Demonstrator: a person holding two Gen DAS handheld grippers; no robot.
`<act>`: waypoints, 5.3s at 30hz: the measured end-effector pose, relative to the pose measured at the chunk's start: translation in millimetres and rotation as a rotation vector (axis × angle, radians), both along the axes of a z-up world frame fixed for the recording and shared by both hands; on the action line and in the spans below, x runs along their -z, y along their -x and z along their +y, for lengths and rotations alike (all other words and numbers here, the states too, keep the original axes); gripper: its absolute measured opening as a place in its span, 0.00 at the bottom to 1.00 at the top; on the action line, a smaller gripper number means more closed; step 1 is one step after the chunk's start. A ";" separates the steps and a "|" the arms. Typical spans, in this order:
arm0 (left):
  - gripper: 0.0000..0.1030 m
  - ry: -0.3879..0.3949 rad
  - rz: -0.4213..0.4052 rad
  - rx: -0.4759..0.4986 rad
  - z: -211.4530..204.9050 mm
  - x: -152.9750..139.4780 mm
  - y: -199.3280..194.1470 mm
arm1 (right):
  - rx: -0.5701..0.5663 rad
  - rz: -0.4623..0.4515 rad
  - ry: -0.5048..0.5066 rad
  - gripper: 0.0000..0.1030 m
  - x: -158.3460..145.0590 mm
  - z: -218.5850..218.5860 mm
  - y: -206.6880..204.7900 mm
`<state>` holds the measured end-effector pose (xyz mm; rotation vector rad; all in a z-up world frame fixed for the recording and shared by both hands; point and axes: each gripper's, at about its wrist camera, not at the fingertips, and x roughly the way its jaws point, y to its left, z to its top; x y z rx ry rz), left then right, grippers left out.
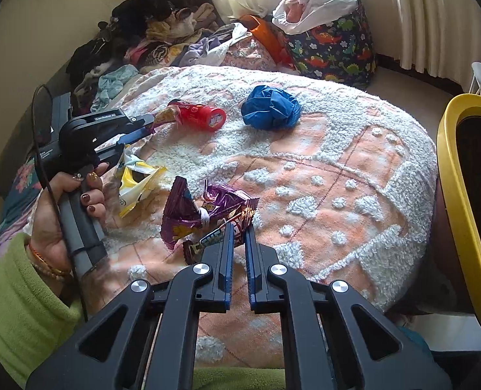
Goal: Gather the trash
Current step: 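Grasp the pink snack wrapper with the left tool while the right tool grasps a small wrapper, then carry the held wrappers in both tools over the bin, then open both tools to drop the wrappers into the bin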
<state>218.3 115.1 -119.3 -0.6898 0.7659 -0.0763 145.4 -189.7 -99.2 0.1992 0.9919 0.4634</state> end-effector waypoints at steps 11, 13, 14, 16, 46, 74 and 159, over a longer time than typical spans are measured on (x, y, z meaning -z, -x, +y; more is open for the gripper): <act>0.06 -0.044 -0.065 0.043 -19.3 -22.6 21.7 | 0.011 -0.062 0.017 0.06 -15.9 -13.2 11.8; 0.06 -0.043 -0.080 0.049 -23.2 -27.4 28.0 | 0.016 -0.066 0.013 0.06 -17.5 -17.1 12.2; 0.06 -0.042 -0.087 0.053 -25.4 -29.8 30.6 | 0.019 -0.069 0.012 0.06 -18.4 -18.4 12.2; 0.06 -0.044 -0.100 0.064 -31.4 -34.7 36.5 | 0.023 -0.076 0.008 0.06 -20.5 -22.2 13.0; 0.06 -0.114 -0.191 0.212 -108.5 -78.3 65.4 | 0.140 -0.200 -0.076 0.05 -61.7 -81.5 22.6; 0.06 -0.177 -0.227 0.354 -176.1 -90.6 75.6 | 0.317 -0.252 -0.154 0.05 -79.7 -161.5 20.4; 0.81 -0.324 -0.169 0.733 -347.6 -34.1 78.1 | 0.754 -0.155 -0.137 0.44 -29.5 -299.8 23.3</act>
